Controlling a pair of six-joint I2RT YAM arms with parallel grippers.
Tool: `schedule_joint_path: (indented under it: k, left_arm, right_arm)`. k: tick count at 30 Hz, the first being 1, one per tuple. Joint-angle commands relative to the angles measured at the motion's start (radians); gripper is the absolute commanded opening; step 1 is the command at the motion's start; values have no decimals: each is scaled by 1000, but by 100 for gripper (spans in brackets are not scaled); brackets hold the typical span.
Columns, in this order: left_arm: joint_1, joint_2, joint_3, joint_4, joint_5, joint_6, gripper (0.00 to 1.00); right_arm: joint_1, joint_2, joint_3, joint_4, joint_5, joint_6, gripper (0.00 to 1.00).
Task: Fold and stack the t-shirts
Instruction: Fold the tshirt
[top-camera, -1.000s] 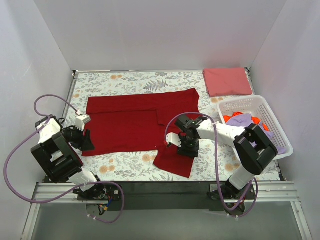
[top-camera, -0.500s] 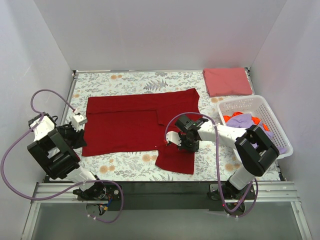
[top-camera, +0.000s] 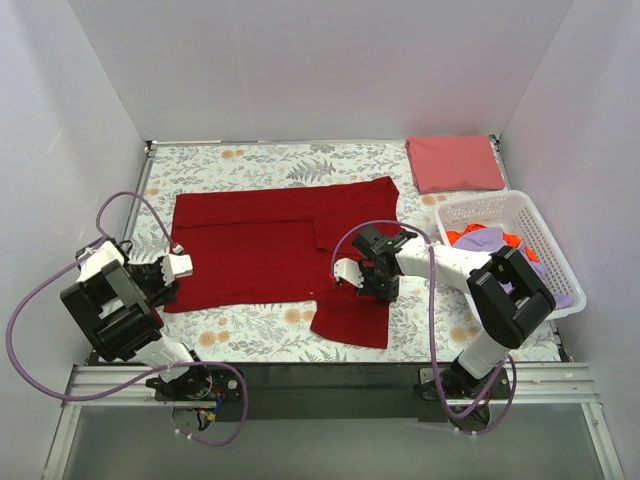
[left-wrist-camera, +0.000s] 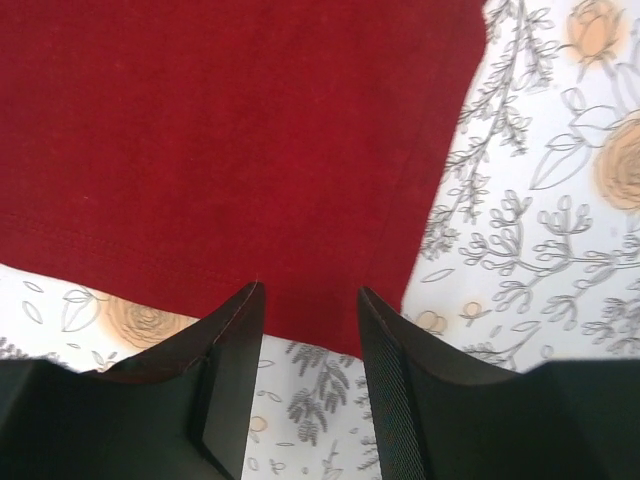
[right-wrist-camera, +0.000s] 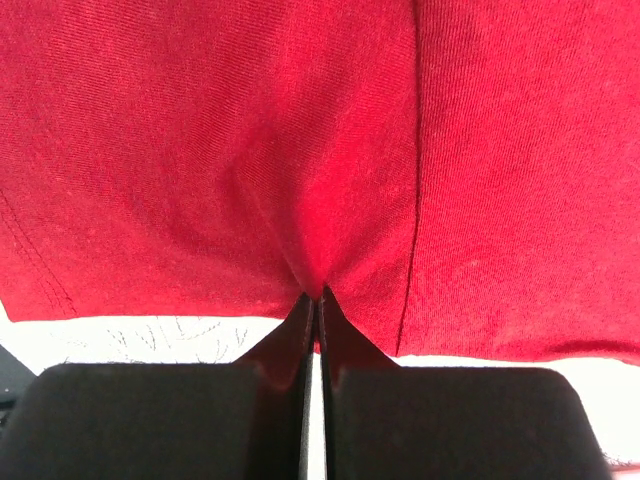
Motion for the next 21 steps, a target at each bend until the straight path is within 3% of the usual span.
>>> schedule_joint_path:
  k: [1, 10, 16, 21]
  left_arm:
    - [-17, -9, -18, 93, -15, 46, 41]
    - [-19, 40, -51, 139, -30, 58, 41]
    - [-16, 53, -69, 152, -90, 49, 34]
    - [-8, 20, -46, 101, -80, 75, 37]
  right_arm:
    - [-8, 37, 4, -15, -70, -24, 1]
    - [-31, 39, -28, -25, -73, -63, 1]
    - [-46, 37, -25, -36, -79, -66, 1]
    - [-48, 43, -17, -44, -82, -64, 1]
